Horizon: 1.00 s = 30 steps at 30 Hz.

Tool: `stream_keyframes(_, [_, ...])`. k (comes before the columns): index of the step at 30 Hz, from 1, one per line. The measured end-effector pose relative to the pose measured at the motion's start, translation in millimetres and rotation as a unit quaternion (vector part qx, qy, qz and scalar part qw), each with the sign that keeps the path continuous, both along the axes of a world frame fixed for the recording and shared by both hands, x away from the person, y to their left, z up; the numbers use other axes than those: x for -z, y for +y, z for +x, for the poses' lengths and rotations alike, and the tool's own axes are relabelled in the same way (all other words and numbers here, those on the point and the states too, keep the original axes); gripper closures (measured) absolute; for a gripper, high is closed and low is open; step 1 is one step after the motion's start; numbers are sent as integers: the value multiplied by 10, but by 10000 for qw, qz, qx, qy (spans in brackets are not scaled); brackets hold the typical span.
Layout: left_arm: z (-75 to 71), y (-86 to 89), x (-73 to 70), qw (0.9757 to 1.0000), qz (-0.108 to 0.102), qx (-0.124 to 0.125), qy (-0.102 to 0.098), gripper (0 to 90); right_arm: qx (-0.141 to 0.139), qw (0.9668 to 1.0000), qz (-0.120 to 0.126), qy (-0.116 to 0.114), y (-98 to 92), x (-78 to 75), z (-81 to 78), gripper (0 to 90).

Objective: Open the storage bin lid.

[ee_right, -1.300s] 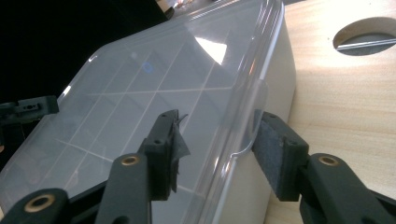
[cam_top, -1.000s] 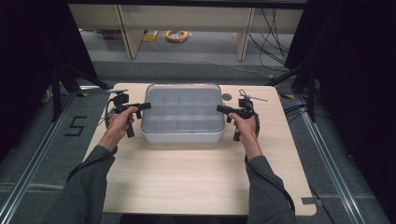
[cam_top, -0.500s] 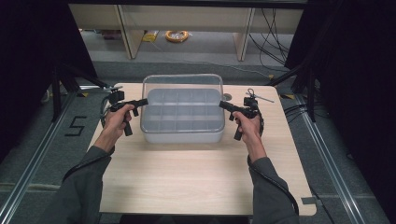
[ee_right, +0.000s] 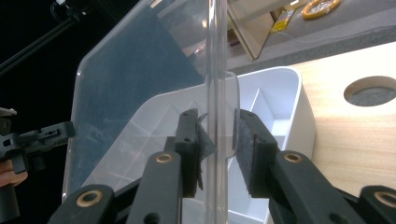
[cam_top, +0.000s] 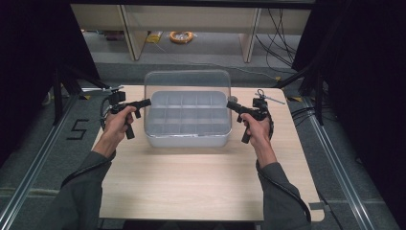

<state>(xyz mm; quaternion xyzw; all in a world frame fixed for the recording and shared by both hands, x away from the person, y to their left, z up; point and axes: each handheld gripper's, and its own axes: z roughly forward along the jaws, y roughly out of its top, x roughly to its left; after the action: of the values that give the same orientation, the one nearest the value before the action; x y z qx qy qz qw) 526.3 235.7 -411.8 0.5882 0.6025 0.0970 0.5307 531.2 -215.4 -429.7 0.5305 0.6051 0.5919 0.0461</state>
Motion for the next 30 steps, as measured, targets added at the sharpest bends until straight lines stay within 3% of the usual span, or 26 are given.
stream_keyframes(6, [-87, -32, -144, 9997, 32, 62, -229, 621, -47, 9999, 58, -146, -51, -119, -93, 728])
stream_keyframes(10, [-129, -36, -203, 9997, 45, 63, -252, 621, -34, 9997, 61, -240, -67, -177, -142, 729])
stream_keyframes(16, [-210, -30, -238, 9994, 45, 96, -337, 618, -44, 9997, 129, -223, -58, -252, -239, 732])
stream_keyframes(17, [-226, -26, -241, 9993, 39, 122, -346, 617, -64, 9994, 57, -335, -67, -252, -244, 732])
stream_keyframes(19, [-247, -24, -245, 9994, 69, 110, -332, 615, -42, 9996, 92, -254, -59, -269, -277, 733])
stream_keyframes(21, [-283, -18, -238, 9993, 14, 134, -343, 614, -50, 9993, 60, -364, -59, -288, -351, 737])
stream_keyframes(23, [-355, -14, -248, 9992, 9, 140, -386, 613, -65, 9991, 29, -416, -67, -297, -411, 739])
stream_keyframes(24, [-355, -14, -248, 9992, 9, 140, -386, 611, -52, 9995, 135, -286, -51, -318, -454, 739])
stream_keyframes(25, [-409, -8, -258, 9991, 42, 167, -393, 611, -63, 9990, 10, -445, -61, -313, -467, 740])
stream_keyframes(27, [-438, -4, -257, 9989, 31, 190, -419, 610, -79, 9993, 65, -351, -55, -338, -542, 741])
stream_keyframes(30, [-565, 2, -257, 9986, 6, 231, -486, 614, -129, 9989, 45, -445, -70, -349, -617, 743])
